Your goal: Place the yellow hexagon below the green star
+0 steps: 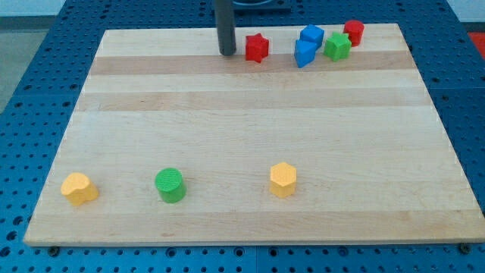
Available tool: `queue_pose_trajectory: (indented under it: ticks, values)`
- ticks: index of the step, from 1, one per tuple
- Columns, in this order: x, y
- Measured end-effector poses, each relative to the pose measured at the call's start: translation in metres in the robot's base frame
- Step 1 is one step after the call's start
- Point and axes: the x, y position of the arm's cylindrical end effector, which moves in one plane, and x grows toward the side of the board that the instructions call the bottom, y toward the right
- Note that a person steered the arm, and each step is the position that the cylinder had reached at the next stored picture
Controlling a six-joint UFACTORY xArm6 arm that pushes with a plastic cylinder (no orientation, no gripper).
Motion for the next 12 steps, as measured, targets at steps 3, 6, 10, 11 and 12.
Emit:
queue_pose_trajectory:
  ticks: [3, 6, 10, 11, 12]
  values:
    - [0.094, 0.023]
    - [0.279, 0.028]
    - [0.313, -0.039]
    - [0.350, -0.034]
    - [0.350, -0.001]
